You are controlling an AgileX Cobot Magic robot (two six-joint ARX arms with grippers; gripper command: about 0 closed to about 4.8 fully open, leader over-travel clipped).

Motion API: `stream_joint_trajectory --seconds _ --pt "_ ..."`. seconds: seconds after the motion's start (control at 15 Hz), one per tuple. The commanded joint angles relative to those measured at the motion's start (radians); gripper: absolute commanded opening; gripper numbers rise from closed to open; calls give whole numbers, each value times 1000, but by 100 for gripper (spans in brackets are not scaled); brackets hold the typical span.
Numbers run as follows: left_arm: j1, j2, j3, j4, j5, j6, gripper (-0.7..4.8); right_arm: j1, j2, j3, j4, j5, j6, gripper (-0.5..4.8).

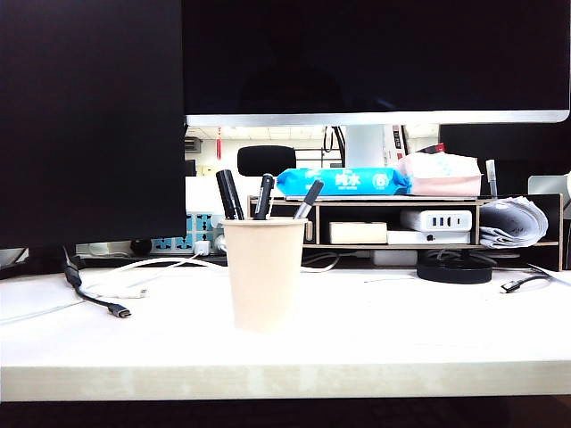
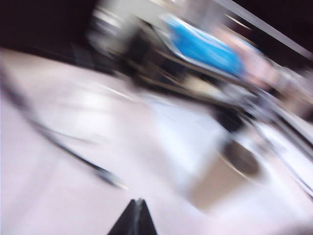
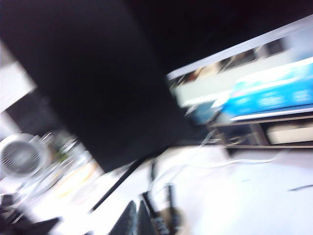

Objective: Pick up the marker from the paper cup and put it on the table.

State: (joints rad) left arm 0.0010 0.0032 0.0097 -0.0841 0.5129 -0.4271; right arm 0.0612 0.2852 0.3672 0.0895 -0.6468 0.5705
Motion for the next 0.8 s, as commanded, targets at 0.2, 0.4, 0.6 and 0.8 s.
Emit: stream_joint_trajectory --seconds 0.2,0.4,0.6,0.8 --pt "0 0 0 -58 323 27 -5 148 490 202 -48 -223 -201 -6" --pt "0 0 0 -58 318 27 -5 373 723 346 -164 -45 -377 -6" --pt "0 0 0 -58 318 27 -5 553 892 460 -199 196 -520 -6" --pt "0 0 0 -58 319 26 -5 628 1086 609 -227 277 -529 -6"
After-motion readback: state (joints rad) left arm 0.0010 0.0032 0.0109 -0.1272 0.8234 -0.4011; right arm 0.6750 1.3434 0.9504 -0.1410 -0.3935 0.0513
